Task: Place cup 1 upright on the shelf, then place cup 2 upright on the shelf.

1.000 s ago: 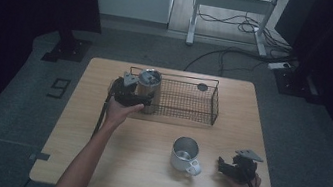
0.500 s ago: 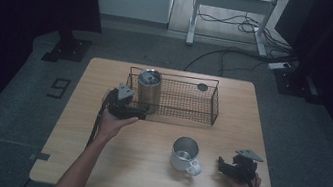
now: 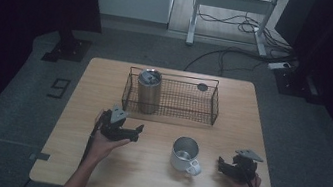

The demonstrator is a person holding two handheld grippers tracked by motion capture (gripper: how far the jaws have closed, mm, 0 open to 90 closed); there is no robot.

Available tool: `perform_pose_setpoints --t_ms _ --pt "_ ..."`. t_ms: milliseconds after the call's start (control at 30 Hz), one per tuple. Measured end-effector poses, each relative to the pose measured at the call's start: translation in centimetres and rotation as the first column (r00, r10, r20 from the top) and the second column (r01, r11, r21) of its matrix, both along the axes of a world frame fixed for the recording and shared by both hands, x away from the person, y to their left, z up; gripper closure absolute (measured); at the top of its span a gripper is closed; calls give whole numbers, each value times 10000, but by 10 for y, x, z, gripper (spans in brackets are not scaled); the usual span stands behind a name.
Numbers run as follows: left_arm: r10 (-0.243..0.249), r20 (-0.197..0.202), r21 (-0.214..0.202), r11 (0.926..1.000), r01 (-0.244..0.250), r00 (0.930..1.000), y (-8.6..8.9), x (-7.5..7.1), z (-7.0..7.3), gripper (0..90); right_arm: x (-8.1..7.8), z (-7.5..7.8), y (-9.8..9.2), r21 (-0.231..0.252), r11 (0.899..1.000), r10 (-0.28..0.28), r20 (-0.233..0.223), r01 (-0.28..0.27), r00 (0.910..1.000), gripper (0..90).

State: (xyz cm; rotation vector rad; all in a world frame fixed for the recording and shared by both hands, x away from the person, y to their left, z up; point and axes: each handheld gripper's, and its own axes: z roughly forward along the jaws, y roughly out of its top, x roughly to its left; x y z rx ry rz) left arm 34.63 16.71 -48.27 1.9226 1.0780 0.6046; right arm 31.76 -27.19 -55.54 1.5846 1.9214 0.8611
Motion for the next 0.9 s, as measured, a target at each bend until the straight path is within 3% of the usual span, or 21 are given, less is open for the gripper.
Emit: perform_pose_setpoints --t_ms 233,400,600,900 --pt "-169 -491 -135 9998 163 9986 6 -13 -19 41 0 0 0 3 10000 4 -4 -4 10000 130" --pt "-304 -731 80 9995 311 9969 5 -22 -34 41 0 0 0 6 10000 3 -3 -3 10000 130" --pt "-351 -1398 492 9979 424 9896 3 -24 -51 56 0 0 0 0 10000 5 -1 -5 10000 130" --pt "-114 -1208 89 9999 125 9926 5 -27 -48 67 0 0 0 22 10000 -2 7 2 10000 135"
